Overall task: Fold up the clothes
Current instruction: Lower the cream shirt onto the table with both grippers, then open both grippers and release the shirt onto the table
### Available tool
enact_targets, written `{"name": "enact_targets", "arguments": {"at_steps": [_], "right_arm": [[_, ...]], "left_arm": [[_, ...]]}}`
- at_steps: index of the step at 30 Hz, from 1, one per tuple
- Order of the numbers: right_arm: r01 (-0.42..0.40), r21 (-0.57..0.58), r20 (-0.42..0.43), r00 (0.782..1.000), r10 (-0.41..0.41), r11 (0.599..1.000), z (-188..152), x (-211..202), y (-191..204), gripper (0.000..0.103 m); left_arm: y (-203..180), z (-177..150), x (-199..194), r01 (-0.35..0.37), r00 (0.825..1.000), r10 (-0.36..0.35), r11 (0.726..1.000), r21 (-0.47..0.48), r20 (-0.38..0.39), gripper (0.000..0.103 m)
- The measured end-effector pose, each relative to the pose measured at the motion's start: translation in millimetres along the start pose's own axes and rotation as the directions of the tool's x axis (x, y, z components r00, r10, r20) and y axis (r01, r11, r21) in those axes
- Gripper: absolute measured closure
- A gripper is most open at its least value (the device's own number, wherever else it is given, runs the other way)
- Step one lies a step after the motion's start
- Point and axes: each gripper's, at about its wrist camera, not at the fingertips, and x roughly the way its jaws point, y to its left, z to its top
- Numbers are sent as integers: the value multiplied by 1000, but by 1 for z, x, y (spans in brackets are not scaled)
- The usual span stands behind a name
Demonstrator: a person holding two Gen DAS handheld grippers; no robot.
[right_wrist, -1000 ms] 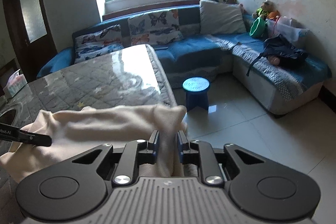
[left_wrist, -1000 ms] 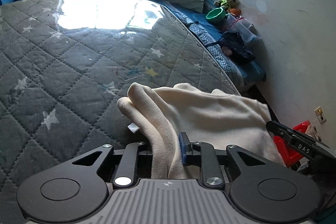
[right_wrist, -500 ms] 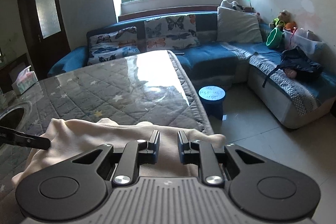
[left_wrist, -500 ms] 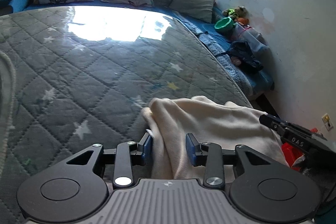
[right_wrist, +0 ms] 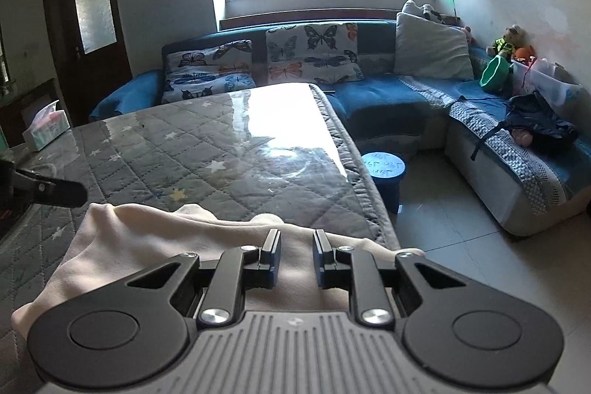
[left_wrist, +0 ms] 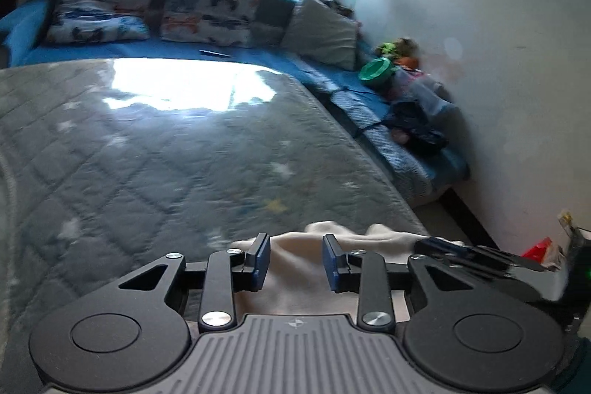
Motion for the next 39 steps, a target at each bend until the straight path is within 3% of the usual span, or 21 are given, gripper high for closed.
{"name": "enact_targets", "arguments": {"at_steps": [5, 16, 19, 23, 28, 33, 39], "right_arm": [[3, 8, -13, 1000, -3, 1000, -1, 14, 0, 81], [-27, -48, 4, 1000, 27, 998, 2, 11, 11, 71], [-54, -100, 0, 999, 54, 994, 3, 11, 23, 59], [-28, -179, -10, 1000, 27, 983, 2, 24, 41, 59], [-35, -141, -15, 999, 34, 989, 4, 33, 38, 59], [-50, -140, 18, 998, 53, 989, 5, 3, 34, 59], [-75, -166, 2, 997, 77, 983, -13, -25, 42, 60]], "left_arm": [[-12, 1, 29, 20, 999, -19, 999, 30, -37, 71], [2, -2, 63, -23, 996, 25, 1000, 17, -84, 71], [4, -1, 64, -22, 996, 22, 1000, 4, -85, 71], [5, -2, 64, -21, 996, 21, 1000, 2, -83, 71], [4, -1, 59, -19, 997, 20, 1000, 6, -75, 71], [-7, 1, 46, -10, 999, 11, 1000, 22, -40, 71], [-37, -3, 55, 57, 997, -53, 996, 72, -61, 75]]}}
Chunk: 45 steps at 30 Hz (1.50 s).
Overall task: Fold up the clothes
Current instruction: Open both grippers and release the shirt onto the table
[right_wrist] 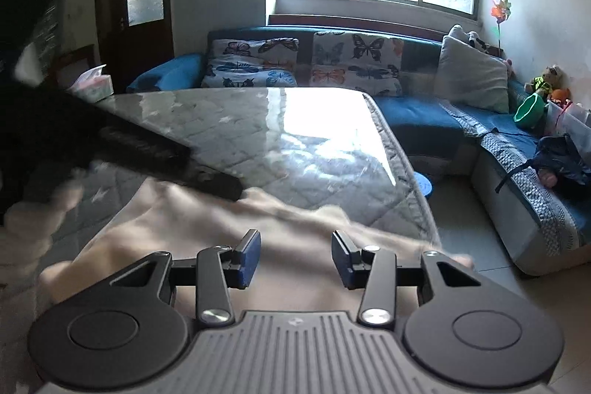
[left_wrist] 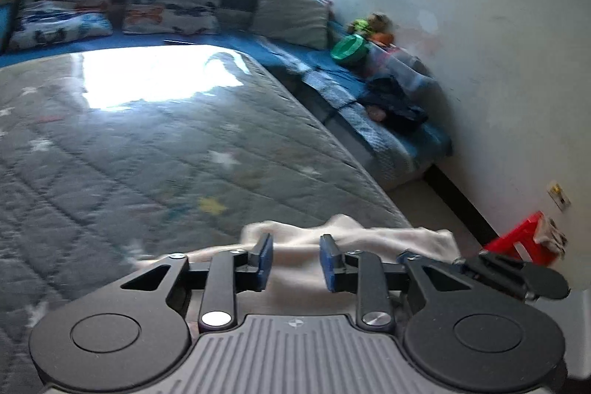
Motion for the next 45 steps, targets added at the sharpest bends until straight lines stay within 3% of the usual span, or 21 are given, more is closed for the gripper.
{"name": "enact_targets", "arguments": {"at_steps": [6, 11, 20, 26, 31, 35, 45], "right_arm": [[6, -13, 1, 1000, -6, 1000, -21, -17, 13, 61], [13, -50, 19, 1000, -12, 999, -35, -33, 28, 60], [2, -18, 13, 1000, -2, 1000, -67, -62, 33, 60], [74, 45, 36, 996, -76, 996, -72, -82, 15, 60], [140, 98, 26, 989, -143, 985, -80, -91, -3, 60], [148, 108, -3, 989, -149, 983, -89, -93, -9, 59], [104, 57, 40, 994, -106, 993, -74, -87, 11, 59]], "left_arm": [[-8, -8, 22, -6, 1000, 6, 1000, 14, -29, 76], [-5, -8, 23, -5, 1000, 5, 1000, 5, -21, 76], [-3, -11, 20, 6, 1000, -6, 1000, 0, 2, 76], [-10, -21, -9, 47, 999, -48, 998, 37, 20, 76], [-7, -47, -45, 75, 997, -76, 993, 88, 13, 77], [-1, -75, -70, 61, 998, -62, 991, 116, 3, 77], [12, -115, -98, 13, 1000, -14, 994, 109, 11, 78]]}}
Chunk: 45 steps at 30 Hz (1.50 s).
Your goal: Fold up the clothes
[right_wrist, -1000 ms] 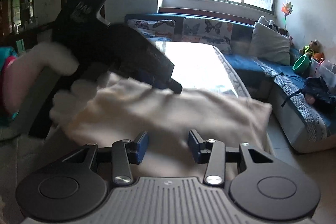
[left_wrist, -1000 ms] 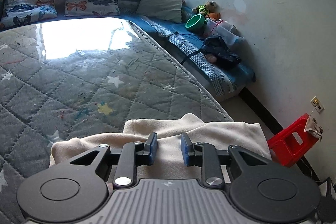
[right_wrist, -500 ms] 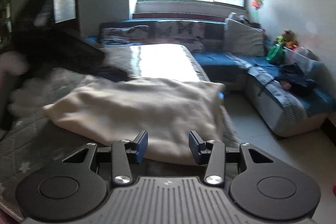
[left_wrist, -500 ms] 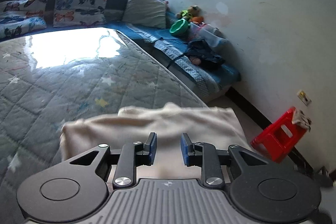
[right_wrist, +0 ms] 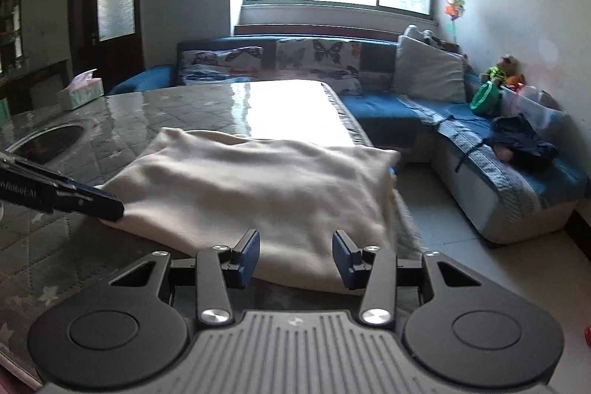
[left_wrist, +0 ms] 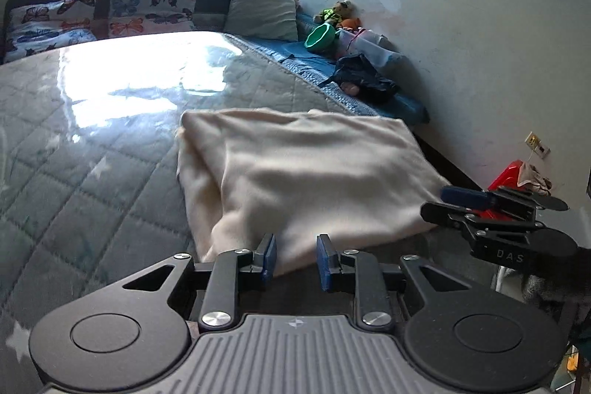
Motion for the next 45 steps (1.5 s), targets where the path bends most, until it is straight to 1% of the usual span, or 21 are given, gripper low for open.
{"name": "enact_targets", "arguments": {"at_steps": [5, 7, 9, 10, 14, 19, 21, 24, 27, 29, 31, 37, 39, 42, 45], "right_arm": [[-3, -49, -38, 999, 1, 999, -4, 9, 13, 59], [-4, -65, -34, 999, 1, 998, -1, 7, 15, 59], [-11, -75, -17, 1000, 10, 997, 4, 5, 19, 58], [-20, -78, -7, 1000, 19, 997, 6, 5, 22, 55], [-70, -100, 9, 997, 72, 993, 15, 12, 39, 55], [-113, -118, -17, 994, 112, 987, 13, 26, 55, 55], [-120, -127, -35, 993, 117, 985, 10, 29, 59, 55], [-128, -124, -28, 992, 125, 984, 12, 25, 58, 54], [-115, -109, -10, 993, 114, 987, 17, 22, 53, 54], [-92, -99, -1, 996, 92, 991, 20, 23, 46, 54], [-71, -88, 4, 997, 72, 994, 23, 26, 38, 54], [-24, -33, 27, 999, 25, 999, 40, 41, 5, 54], [-17, -10, 18, 1000, 17, 1000, 44, 52, -5, 54], [1, 38, -16, 1000, 0, 999, 40, 68, -23, 55], [-4, 58, -10, 1000, 4, 998, 40, 68, -29, 55]], "left_arm": [[2, -4, -7, 10, 1000, -10, 1000, -3, 2, 78], [0, -3, -14, 24, 1000, -24, 1000, 6, 14, 78], [-1, 1, -20, 31, 999, -31, 999, 9, 44, 78], [0, 4, -22, 35, 998, -36, 999, 4, 59, 77], [9, 15, -11, 28, 997, -25, 999, -40, 78, 77], [23, 18, 1, 6, 998, -1, 996, -86, 69, 78], [25, 17, -1, 8, 998, -2, 996, -93, 69, 78], [21, 20, -5, 24, 996, -17, 996, -80, 84, 78], [21, 24, -1, 22, 996, -15, 997, -78, 84, 78], [26, 24, 7, 16, 998, -9, 994, -107, 62, 79], [33, 22, 11, 27, 999, -21, 989, -142, 50, 80], [38, 21, 11, 47, 998, -39, 983, -175, 47, 80], [40, 20, 10, 47, 998, -39, 983, -177, 47, 80], [43, 18, 10, 51, 998, -43, 980, -193, 49, 84], [45, 17, 10, 58, 998, -48, 977, -206, 51, 84]]}}
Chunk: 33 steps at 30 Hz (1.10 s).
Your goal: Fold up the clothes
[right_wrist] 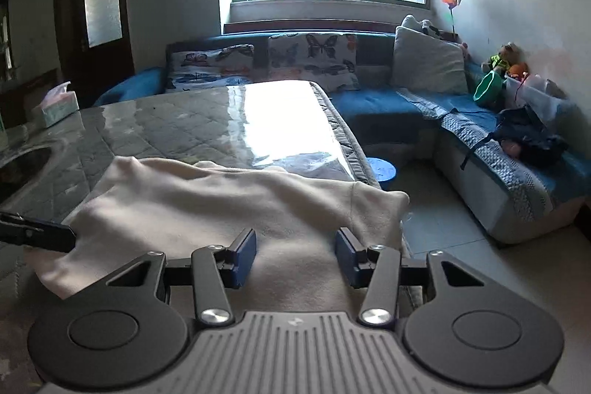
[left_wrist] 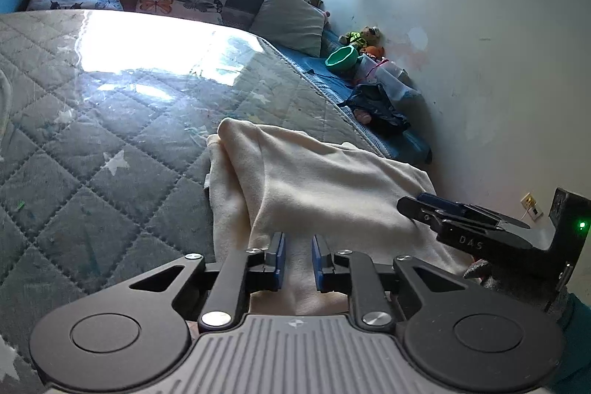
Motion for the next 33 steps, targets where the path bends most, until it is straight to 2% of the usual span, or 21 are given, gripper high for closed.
{"name": "enact_targets", "arguments": {"at_steps": [5, 9, 14, 22, 25, 27, 29, 33], "right_arm": [[13, -13, 30, 999, -12, 1000, 12, 6, -1, 55], [35, 1, -6, 999, -35, 999, 14, 23, -8, 55], [26, -5, 15, 1000, -26, 1000, 15, 11, -3, 51], [-12, -17, 21, 1000, 12, 1000, 0, -17, 19, 39], [-25, -19, 23, 999, 25, 1000, -7, -27, 28, 30], [-24, -13, 28, 999, 25, 1000, -13, -34, 33, 30], [-21, 5, 30, 999, 21, 1000, -17, -40, 35, 20], [-10, 21, 42, 999, 9, 1000, -25, -53, 41, 17]], "left_arm": [[-2, 0, 1, -2, 1000, 2, 1000, 4, 0, 84], [-2, 1, 1, -3, 1000, 3, 1000, -6, -5, 84], [-7, 4, -1, -11, 1000, 11, 1000, -10, -12, 83], [-23, 1, -13, -22, 1000, 22, 999, 42, 5, 59], [-26, -2, -19, -38, 999, 37, 997, 62, 9, 52], [-27, -3, -23, -48, 999, 48, 996, 70, 11, 47], [-27, -6, -28, -60, 998, 59, 995, 75, 16, 43], [-28, -12, -40, -74, 997, 71, 992, 98, 35, 34]]}}
